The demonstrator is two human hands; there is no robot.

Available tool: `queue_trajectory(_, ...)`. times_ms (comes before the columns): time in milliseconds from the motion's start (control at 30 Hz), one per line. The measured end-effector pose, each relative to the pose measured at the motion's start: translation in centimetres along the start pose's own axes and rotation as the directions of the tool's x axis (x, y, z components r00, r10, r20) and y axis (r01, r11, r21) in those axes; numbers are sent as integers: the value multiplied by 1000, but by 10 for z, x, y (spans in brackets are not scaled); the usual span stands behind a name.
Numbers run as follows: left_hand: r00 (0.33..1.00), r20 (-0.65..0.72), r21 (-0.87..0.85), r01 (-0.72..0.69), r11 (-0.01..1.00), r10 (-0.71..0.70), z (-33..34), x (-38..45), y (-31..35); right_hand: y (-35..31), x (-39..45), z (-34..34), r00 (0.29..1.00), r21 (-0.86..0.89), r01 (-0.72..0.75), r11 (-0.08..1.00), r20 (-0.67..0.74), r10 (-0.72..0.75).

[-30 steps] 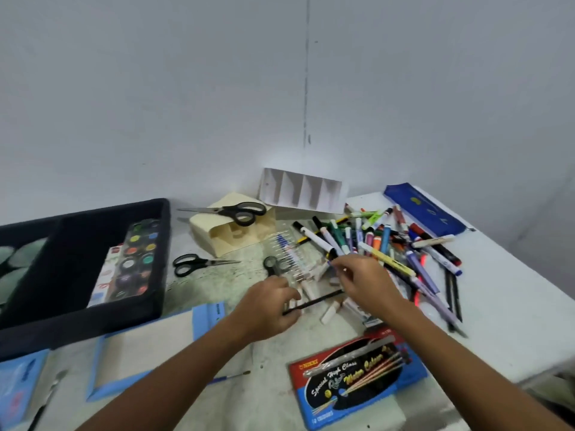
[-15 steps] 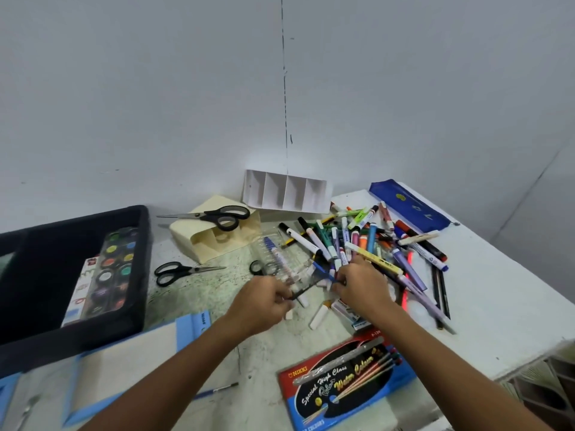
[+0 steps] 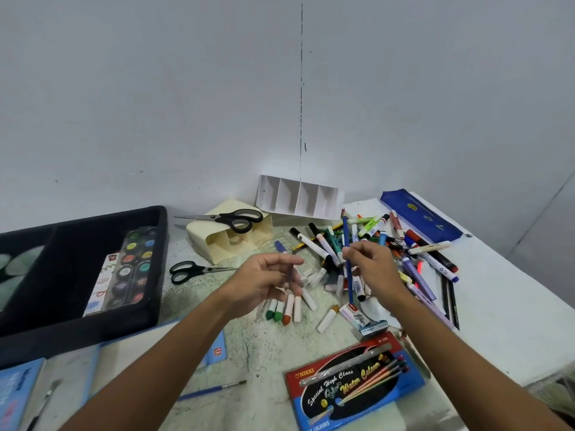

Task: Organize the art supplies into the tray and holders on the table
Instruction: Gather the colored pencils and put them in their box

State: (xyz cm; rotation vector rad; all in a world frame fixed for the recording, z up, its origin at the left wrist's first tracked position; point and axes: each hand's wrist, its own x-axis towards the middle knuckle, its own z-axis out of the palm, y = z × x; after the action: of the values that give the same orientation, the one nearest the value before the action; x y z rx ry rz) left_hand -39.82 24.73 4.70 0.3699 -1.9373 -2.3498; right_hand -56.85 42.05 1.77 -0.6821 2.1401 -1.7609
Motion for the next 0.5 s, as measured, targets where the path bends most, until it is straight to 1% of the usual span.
queue_trajectory(67,990,-83,122,-101,987,112,3,1,2,-5,-3,0,1000,79,-8,997,14,7)
queue_trajectory(133,962,-179,208,-169,963,208,7,3,4,-12,-9,2,998,153,-30,988,58,22)
queue_trajectory(200,933,-232,279,-206,938,274,11,6,5,-18,-17,8,990,214,-73,974,130,46)
queue_trajectory(233,926,-244,287,-216,933,289,13,7,4,-20,-22,12,985,226,-95,970,160,59)
queue_trajectory(300,930,-252,228,-211,951,267,19,11,-1,-23,-31,24,975,230,-136,964,206,88)
queue_trajectory(400,943,-284,87,-153,984,172,30,16,-12,-26,-46,45,956,298,-211,931,262,133)
queue_trajectory(500,948,-304,8,-101,995,99,36,17,-20,-25,-58,59,949,389,-276,879,256,185)
